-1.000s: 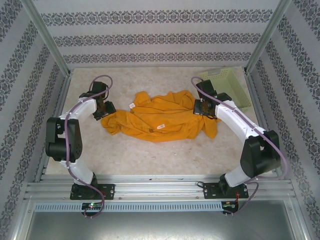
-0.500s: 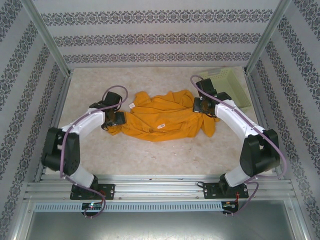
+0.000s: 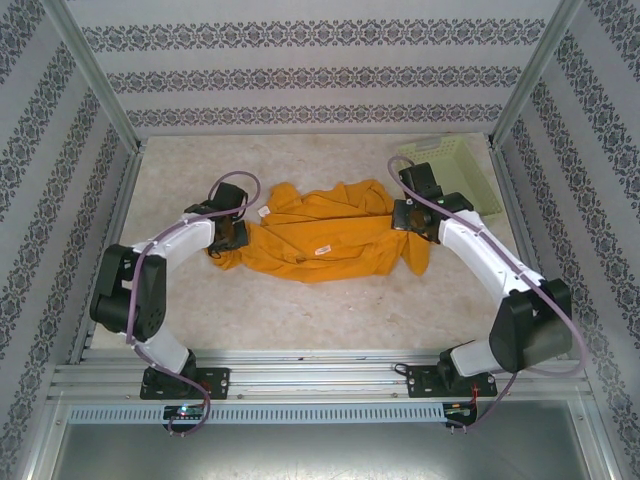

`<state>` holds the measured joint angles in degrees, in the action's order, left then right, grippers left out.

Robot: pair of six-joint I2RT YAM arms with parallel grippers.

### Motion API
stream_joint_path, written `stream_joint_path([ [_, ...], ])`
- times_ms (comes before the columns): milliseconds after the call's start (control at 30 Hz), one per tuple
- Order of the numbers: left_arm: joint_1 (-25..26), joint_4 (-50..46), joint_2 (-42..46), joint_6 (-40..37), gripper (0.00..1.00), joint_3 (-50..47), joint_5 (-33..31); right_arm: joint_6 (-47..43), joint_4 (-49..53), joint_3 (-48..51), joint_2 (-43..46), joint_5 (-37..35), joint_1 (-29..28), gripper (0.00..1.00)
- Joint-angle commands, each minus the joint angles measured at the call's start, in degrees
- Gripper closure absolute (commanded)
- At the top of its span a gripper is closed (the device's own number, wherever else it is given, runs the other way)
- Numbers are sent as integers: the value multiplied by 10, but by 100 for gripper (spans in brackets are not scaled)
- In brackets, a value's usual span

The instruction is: Fold the inside-out t-shirt

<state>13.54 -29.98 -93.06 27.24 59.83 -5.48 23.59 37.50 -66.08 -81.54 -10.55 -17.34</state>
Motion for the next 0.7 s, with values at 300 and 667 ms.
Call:
stream_joint_path([
  [300, 4, -21, 342, 30, 100, -24, -78, -28, 84, -54, 185, -24, 5, 100],
  [667, 4, -19, 550, 44, 100, 74, -1, -41, 130, -238, 345, 57, -68, 100],
])
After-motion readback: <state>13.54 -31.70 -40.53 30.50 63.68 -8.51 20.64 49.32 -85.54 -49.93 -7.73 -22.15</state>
